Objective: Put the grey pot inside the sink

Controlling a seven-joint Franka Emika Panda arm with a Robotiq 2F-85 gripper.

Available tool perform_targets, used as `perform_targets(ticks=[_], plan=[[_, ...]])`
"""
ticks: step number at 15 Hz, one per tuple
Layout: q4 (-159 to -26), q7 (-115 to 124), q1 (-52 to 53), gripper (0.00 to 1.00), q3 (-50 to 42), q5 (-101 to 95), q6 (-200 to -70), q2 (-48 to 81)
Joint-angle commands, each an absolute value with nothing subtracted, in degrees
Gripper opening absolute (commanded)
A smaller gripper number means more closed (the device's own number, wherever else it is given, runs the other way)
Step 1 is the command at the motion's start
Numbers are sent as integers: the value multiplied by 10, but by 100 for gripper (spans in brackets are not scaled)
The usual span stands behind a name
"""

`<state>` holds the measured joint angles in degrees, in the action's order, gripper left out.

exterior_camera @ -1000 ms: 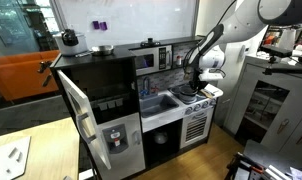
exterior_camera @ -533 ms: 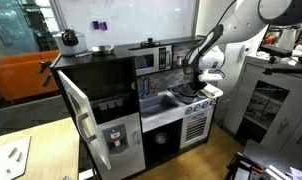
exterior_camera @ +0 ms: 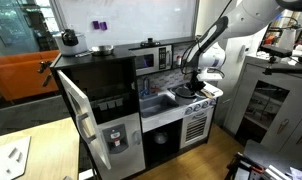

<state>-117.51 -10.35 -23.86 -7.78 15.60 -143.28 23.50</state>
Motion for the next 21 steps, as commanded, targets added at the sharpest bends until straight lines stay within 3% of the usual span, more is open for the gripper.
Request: perform_targets(ticks=[1,9,21], plan=[[-1226,-69,-217,1,-76,182,-1397,169],[-1276,77,-158,1,-86,251,-1296,94],[-1287,177,-158,1,-122,387,-1291,94]])
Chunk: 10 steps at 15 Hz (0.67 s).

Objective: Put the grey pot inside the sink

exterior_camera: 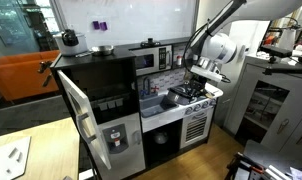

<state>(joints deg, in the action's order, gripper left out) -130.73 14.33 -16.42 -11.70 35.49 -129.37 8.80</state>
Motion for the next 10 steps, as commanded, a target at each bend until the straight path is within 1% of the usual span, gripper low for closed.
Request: perform_targets(ticks=[1,7,10], plan=[[-1270,199,-155,1,-120,398,-1292,100],[-1131,366,-123,1,-109,444,-1292,169],[-1087,430,-114,1,-102,461,-1286,207]])
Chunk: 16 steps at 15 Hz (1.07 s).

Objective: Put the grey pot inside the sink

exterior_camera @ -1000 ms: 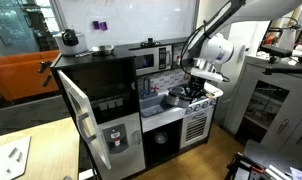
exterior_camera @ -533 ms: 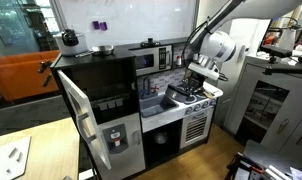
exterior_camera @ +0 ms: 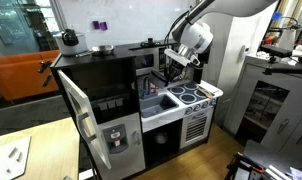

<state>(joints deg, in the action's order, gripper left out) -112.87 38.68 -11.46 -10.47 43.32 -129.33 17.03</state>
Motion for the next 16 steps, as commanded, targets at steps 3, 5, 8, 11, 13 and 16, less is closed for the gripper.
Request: perform_targets(ticks=[3,5,8,11,13,16], plan=[[-1081,461,-111,1,-97,475,-1278,229],[-1070,483,-109,1,-98,480,-1288,243],[-1058,509,-108,1,-96,481,-1288,258],[-1065,524,-108,1,-92,485,-1287,262],[-1068,533,-107,1,-89,487,-1288,266],[-1072,549,-103,1,-85,486,-1287,273]])
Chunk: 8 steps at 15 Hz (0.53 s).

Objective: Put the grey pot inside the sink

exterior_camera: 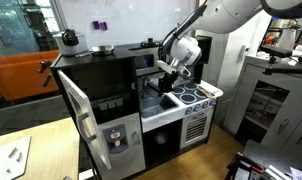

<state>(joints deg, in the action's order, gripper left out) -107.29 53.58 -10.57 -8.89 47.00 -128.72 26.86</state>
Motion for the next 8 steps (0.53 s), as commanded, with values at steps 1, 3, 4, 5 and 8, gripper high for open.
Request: perform_targets(ticks=[1,3,4,5,8], plan=[[-1073,553,-102,1,-84,485,-1287,275],[-1073,561,-100,1,-81,484,-1285,282],[-1074,565,-99,1,-80,484,-1286,284],[-1076,569,-97,1,-79,484,-1287,286],[-1081,585,-93,1,-80,481,-1291,294]])
